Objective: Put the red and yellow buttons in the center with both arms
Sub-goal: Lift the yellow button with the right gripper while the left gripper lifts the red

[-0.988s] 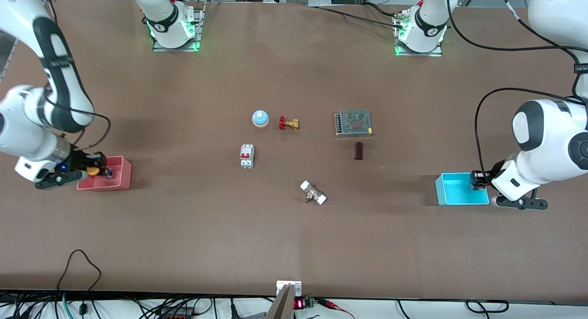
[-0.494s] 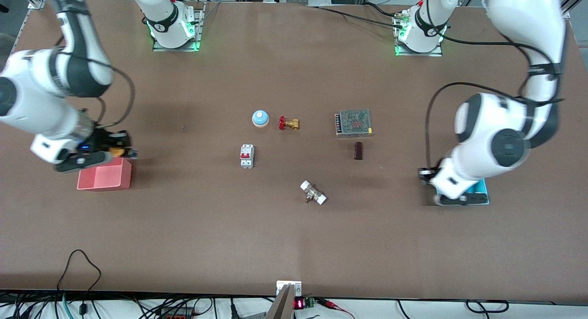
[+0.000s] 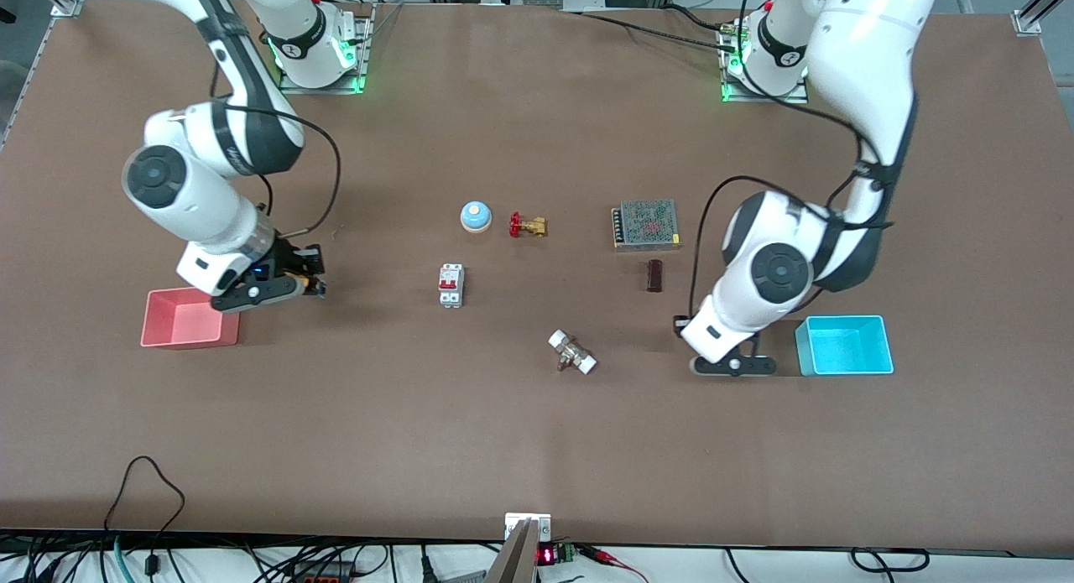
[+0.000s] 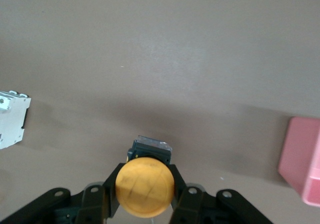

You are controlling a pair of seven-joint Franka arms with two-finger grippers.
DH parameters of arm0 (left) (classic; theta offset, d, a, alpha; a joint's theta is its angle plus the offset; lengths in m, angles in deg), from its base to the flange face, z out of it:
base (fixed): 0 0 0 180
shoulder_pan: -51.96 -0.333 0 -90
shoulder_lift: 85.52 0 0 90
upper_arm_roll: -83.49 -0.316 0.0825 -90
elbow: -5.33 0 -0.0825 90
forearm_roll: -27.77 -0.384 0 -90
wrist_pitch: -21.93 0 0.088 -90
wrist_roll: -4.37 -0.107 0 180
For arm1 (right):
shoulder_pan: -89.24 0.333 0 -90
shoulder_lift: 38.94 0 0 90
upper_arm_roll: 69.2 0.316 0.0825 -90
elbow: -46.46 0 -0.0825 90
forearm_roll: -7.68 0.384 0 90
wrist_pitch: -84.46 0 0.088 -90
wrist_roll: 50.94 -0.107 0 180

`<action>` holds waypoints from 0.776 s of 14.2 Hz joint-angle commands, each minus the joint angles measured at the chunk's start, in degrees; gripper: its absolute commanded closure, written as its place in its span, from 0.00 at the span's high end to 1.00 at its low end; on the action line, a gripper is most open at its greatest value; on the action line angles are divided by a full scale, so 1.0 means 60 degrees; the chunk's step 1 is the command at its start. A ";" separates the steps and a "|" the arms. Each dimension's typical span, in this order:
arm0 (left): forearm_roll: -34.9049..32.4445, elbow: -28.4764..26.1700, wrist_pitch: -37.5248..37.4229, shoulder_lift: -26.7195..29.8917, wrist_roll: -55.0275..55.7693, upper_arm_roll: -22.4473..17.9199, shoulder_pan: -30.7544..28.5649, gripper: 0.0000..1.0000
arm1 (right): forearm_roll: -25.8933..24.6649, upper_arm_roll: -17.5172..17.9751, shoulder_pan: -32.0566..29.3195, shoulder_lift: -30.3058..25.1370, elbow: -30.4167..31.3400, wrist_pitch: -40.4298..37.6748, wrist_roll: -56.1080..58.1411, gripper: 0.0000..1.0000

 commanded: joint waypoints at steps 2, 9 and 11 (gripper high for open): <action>0.0002 0.0076 0.0578 -0.0469 0.0653 -0.0118 0.0480 0.27 | -0.0364 -0.0020 0.0384 0.0525 0.0508 0.1308 -0.0287 0.14; -0.0013 0.0061 0.0843 -0.0720 0.1416 -0.0118 0.0788 0.28 | -0.0541 -0.0020 0.0488 0.1435 0.0509 0.2028 -0.0273 0.15; -0.0027 0.0061 0.0858 -0.0763 0.1402 -0.0133 0.0862 0.30 | -0.0541 -0.0020 0.0473 0.1493 0.0509 0.2028 -0.0287 0.16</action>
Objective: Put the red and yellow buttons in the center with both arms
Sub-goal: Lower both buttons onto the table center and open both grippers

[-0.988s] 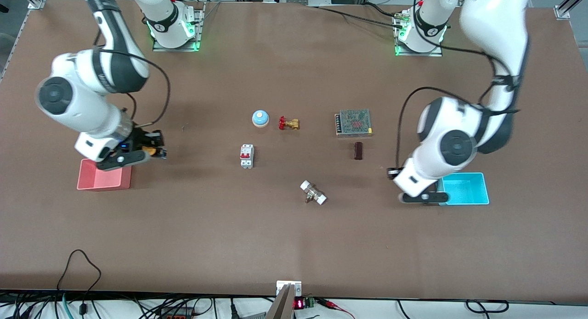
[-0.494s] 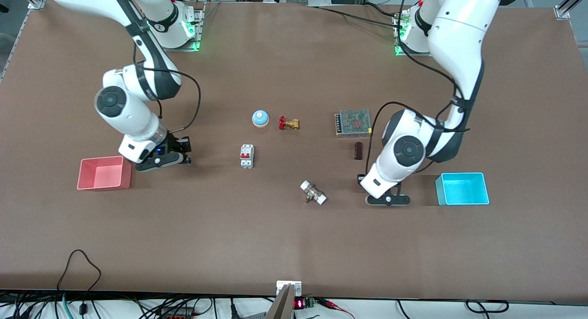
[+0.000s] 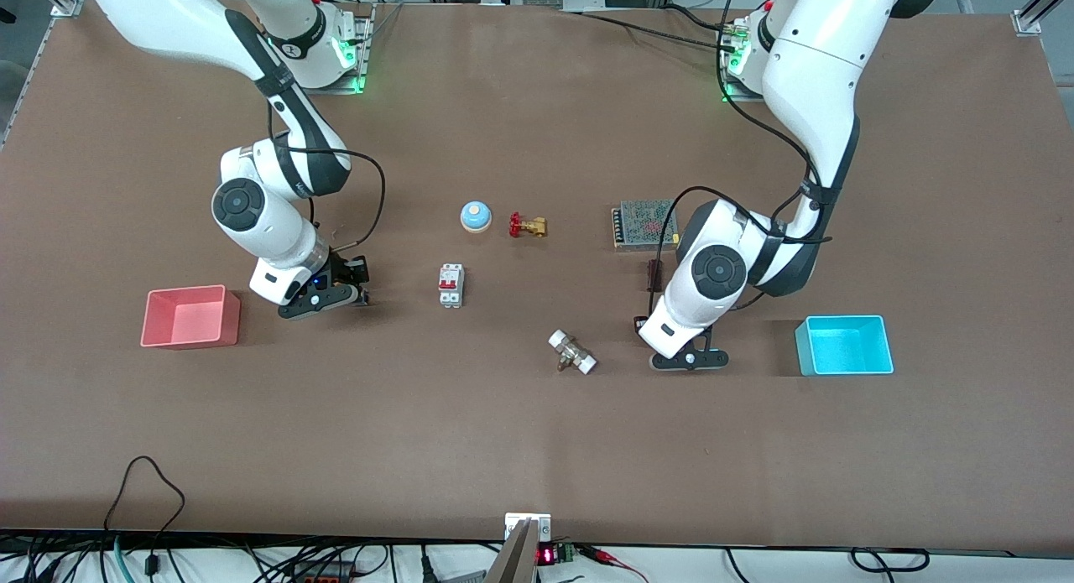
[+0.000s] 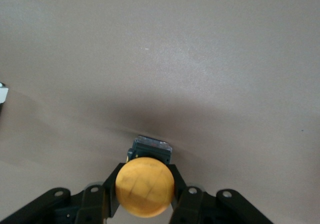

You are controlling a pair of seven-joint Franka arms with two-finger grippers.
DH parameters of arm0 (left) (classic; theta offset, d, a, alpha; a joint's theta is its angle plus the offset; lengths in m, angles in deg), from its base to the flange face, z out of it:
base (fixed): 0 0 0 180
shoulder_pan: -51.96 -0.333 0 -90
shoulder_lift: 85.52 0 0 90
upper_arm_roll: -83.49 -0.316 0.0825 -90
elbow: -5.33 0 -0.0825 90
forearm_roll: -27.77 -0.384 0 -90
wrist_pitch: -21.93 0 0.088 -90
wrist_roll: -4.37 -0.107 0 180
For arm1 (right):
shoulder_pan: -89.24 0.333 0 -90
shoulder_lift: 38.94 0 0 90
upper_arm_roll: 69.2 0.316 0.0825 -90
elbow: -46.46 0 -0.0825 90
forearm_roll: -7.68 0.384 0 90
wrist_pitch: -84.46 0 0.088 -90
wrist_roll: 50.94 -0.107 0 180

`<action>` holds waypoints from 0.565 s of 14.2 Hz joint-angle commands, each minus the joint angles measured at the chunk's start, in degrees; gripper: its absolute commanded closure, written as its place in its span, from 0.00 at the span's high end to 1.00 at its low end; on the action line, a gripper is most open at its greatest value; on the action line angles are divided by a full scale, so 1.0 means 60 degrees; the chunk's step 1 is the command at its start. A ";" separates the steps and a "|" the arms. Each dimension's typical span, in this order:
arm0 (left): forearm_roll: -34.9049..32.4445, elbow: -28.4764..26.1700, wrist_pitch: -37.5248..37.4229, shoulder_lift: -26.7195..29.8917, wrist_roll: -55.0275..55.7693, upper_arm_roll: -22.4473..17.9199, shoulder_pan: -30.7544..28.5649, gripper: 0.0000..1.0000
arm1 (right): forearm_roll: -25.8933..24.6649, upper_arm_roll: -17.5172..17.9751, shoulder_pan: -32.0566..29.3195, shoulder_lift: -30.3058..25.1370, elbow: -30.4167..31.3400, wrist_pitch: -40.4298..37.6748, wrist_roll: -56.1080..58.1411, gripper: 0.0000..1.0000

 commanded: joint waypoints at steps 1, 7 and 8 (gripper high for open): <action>-0.0028 0.0064 0.0069 -0.0069 0.0148 -0.0131 0.0181 0.38 | -0.0176 -0.0022 0.0062 -0.0013 0.0016 0.0116 -0.0198 0.20; -0.0115 0.0093 0.0040 -0.0026 0.0016 -0.0131 0.0137 1.00 | -0.0176 -0.0022 0.0047 0.0045 -0.0043 0.0101 -0.0198 0.55; -0.0115 0.0093 -0.0018 0.0061 -0.0013 -0.0146 0.0122 1.00 | -0.0161 -0.0022 0.0047 0.0045 -0.0057 0.0101 -0.0198 0.58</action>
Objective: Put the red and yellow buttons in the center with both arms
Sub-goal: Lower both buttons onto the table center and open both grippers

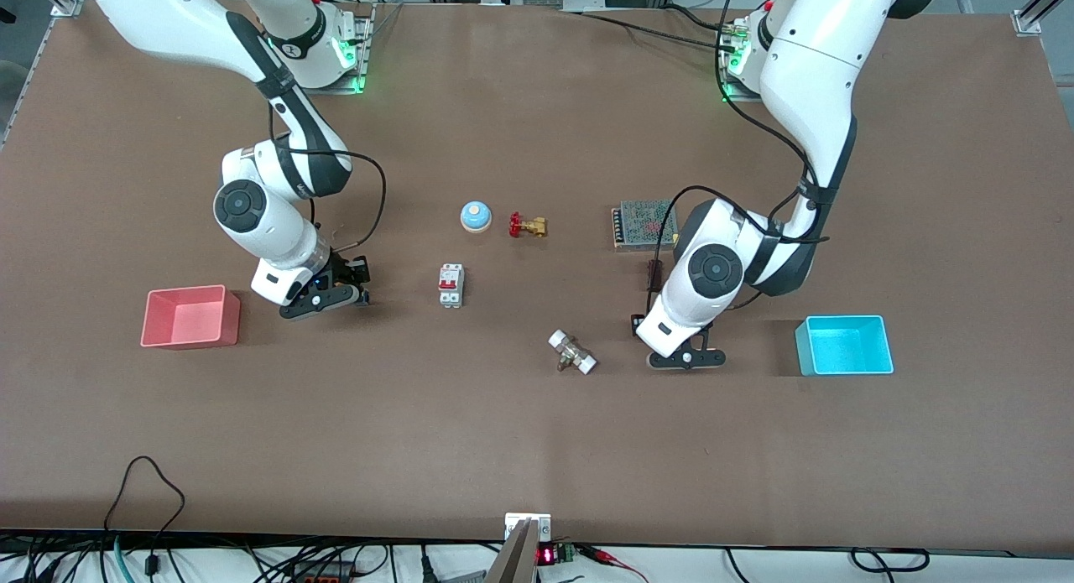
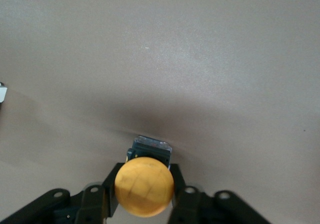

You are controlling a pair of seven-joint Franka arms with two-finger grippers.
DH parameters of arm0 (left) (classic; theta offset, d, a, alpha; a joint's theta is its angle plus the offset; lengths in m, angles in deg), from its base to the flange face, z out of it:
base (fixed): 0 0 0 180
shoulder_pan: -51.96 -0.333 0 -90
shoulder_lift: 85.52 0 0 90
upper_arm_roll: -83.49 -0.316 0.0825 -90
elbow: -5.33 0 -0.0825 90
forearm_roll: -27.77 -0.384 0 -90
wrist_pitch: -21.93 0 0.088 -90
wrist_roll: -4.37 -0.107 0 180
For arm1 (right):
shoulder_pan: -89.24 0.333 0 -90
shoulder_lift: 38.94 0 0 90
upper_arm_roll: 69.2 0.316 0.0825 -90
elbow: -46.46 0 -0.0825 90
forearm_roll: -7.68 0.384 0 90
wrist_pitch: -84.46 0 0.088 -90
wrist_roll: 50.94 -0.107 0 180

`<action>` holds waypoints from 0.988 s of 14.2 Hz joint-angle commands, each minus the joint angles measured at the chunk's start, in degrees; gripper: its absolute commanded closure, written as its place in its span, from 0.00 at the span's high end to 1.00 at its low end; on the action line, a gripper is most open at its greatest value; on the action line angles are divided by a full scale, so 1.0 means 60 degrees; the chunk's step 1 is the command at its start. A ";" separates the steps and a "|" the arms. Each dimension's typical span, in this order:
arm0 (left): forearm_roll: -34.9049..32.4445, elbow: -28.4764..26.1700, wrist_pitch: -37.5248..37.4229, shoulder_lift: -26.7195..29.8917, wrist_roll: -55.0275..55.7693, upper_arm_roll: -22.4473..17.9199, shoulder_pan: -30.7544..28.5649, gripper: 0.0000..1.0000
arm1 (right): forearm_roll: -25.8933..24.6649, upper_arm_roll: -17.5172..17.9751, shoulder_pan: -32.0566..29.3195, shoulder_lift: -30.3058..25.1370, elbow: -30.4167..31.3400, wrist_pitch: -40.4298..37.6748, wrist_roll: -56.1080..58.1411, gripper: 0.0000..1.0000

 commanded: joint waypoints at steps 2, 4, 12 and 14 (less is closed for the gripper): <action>-0.0123 0.0083 -0.0183 0.0462 0.0017 -0.0143 0.0082 1.00 | -0.0160 -0.0022 0.0031 0.0027 -0.0096 0.0073 -0.0183 0.67; -0.0123 0.0127 -0.0752 0.0960 0.0017 -0.0158 0.0067 1.00 | -0.0102 -0.0007 0.0017 -0.0017 -0.0227 0.0029 -0.0168 0.83; -0.0430 0.1324 -0.4058 0.2309 -0.1692 -0.0334 -0.0620 1.00 | 0.1494 -0.0066 -0.0626 -0.1245 -0.2702 -0.3704 -0.0095 1.00; -0.0445 0.1839 -0.5115 0.2601 -0.2717 -0.0334 -0.1073 1.00 | 0.1510 -0.0371 -0.0628 -0.2035 -0.2820 -0.4188 -0.0124 1.00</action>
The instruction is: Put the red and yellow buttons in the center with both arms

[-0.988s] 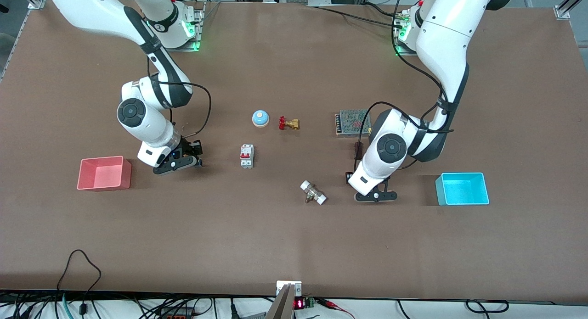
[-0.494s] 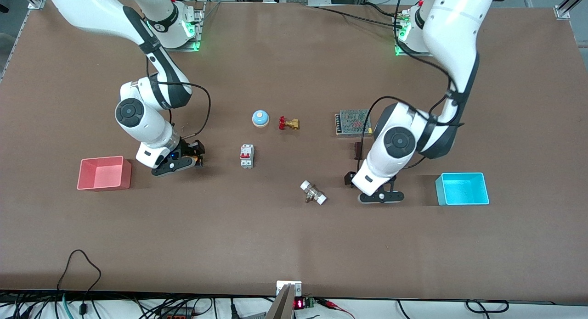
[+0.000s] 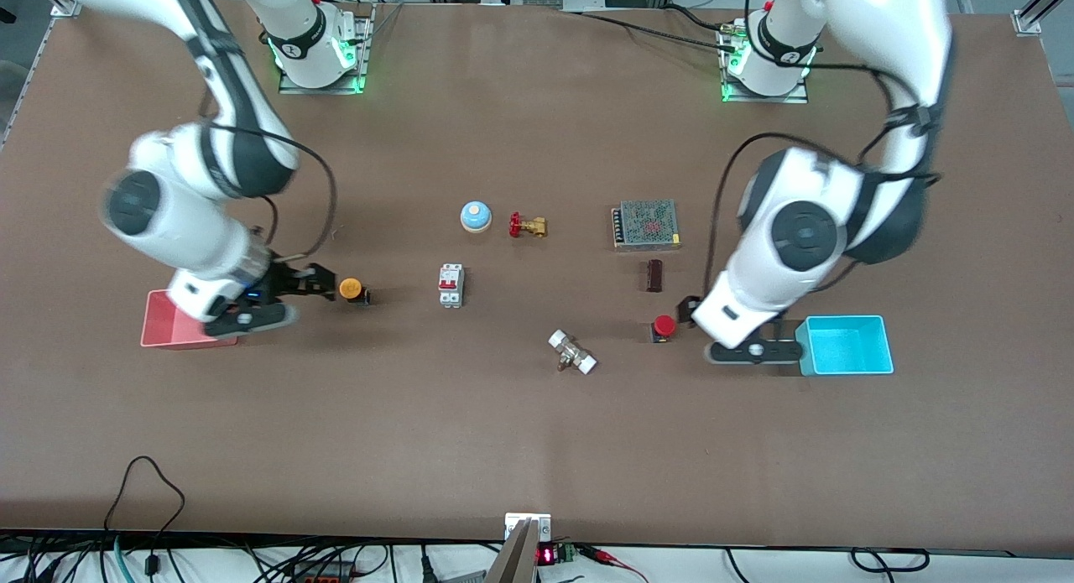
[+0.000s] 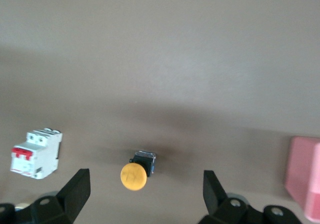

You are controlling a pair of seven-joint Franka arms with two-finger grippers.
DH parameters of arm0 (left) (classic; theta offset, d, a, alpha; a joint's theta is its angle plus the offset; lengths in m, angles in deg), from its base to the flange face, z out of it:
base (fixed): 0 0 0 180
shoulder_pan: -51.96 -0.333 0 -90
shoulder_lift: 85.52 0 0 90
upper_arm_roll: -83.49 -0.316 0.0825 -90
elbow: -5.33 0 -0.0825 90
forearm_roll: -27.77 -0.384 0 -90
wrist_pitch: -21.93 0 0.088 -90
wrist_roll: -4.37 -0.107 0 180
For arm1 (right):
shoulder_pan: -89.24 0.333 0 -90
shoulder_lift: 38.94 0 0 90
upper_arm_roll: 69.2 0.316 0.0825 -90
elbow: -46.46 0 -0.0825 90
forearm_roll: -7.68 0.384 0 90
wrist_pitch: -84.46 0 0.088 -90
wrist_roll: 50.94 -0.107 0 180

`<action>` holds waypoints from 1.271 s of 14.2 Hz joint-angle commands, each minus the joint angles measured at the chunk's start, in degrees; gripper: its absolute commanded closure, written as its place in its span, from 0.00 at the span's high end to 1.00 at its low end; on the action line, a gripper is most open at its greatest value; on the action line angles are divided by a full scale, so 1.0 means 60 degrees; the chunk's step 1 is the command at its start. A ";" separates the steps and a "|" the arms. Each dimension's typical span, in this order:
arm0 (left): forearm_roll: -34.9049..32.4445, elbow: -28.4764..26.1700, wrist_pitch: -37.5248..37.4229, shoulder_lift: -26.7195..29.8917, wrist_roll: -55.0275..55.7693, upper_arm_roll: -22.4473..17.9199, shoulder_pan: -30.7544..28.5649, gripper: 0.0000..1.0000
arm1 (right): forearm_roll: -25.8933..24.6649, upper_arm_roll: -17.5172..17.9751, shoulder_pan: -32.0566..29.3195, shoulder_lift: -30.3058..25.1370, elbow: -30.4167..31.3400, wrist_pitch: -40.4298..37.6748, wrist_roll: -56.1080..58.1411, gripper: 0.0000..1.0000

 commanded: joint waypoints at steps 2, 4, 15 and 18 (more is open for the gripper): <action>-0.0167 0.0539 -0.2334 0.0847 -0.1555 0.0043 -0.0707 1.00 | 0.0152 -0.0390 -0.0150 -0.1721 -0.0028 -0.1048 -0.0104 1.00; 0.0138 0.0612 -0.2458 0.1054 -0.2094 0.0217 -0.1464 1.00 | -0.0052 -0.0654 -0.0224 -0.2455 -0.0188 -0.1896 -0.0090 1.00; -0.0079 -0.1554 -0.0783 0.3799 -0.3534 0.0146 -0.2319 1.00 | -0.0302 -0.0684 -0.0165 -0.2737 -0.1185 -0.4347 -0.0089 1.00; -0.0093 -0.3489 -0.0636 0.5301 -0.3489 0.0146 -0.2363 1.00 | -0.0419 -0.0655 -0.0165 -0.2722 -0.1185 -0.4347 -0.0089 1.00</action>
